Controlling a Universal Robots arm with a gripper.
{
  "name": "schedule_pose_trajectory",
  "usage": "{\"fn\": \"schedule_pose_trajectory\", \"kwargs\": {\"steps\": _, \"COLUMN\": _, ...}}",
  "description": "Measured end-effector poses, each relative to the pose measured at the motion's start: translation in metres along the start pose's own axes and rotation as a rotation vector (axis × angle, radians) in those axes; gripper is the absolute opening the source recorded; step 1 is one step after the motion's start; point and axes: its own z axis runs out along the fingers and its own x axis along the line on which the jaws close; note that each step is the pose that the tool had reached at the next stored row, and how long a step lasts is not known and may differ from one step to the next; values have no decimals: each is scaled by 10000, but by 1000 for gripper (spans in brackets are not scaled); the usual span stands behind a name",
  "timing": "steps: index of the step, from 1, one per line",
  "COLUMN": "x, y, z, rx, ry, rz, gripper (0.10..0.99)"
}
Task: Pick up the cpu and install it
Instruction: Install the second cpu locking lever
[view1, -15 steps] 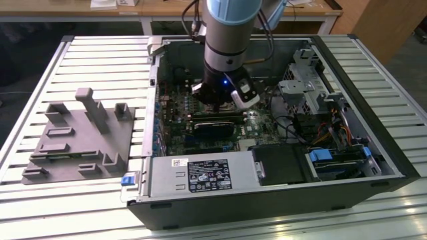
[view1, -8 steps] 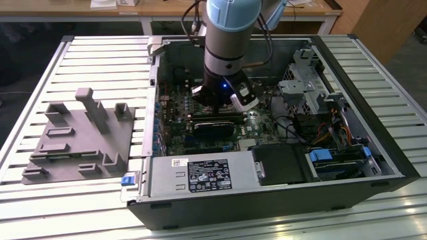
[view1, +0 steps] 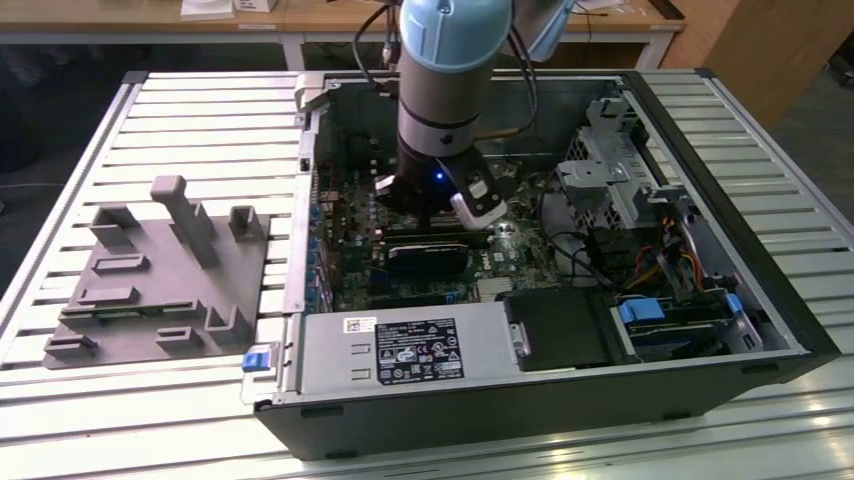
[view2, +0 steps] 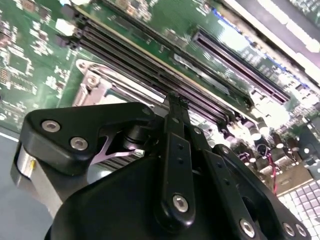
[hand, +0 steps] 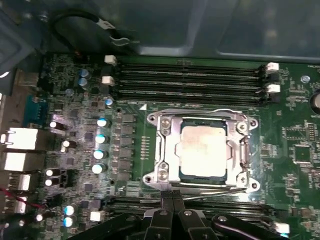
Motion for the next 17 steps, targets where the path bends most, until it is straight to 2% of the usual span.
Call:
{"fn": "schedule_pose_trajectory", "kwargs": {"steps": 3, "x": 52, "y": -9, "z": 3, "rx": -172, "ry": -9, "rz": -3, "gripper": 106}}
{"fn": "schedule_pose_trajectory", "kwargs": {"steps": 9, "x": 85, "y": -19, "z": 25, "rx": -539, "ry": -21, "rz": -11, "gripper": 106}}
{"fn": "schedule_pose_trajectory", "kwargs": {"steps": 14, "x": 88, "y": -46, "z": 72, "rx": -728, "ry": -29, "rz": -13, "gripper": 106}}
{"fn": "schedule_pose_trajectory", "kwargs": {"steps": 17, "x": 104, "y": -49, "z": 82, "rx": -918, "ry": -35, "rz": -17, "gripper": 106}}
